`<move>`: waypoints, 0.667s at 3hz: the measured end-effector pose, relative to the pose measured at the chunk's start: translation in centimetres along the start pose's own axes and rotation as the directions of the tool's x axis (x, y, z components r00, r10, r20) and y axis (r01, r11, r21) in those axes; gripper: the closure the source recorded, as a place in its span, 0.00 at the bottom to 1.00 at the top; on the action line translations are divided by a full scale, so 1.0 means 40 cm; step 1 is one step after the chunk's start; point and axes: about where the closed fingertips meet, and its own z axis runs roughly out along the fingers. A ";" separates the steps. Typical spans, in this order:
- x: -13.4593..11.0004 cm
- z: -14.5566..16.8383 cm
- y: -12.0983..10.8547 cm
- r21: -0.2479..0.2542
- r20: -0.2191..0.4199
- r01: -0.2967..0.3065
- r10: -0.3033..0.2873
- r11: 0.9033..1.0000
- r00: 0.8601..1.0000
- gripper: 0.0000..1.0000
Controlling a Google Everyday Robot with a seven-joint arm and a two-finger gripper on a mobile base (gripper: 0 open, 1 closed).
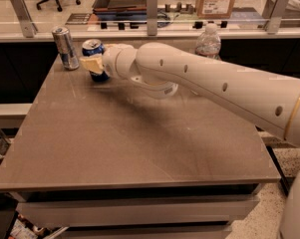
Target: Move pepsi can near redbull can
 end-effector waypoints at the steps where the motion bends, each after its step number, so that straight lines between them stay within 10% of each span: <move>1: 0.001 0.029 -0.027 -0.002 0.027 0.018 -0.018 1.000 0.999 1.00; 2: -0.001 0.029 -0.027 -0.003 0.027 0.018 -0.018 1.000 0.999 0.83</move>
Offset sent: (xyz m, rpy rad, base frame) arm 0.0156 0.0001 -0.0019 0.0054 -0.0288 0.0079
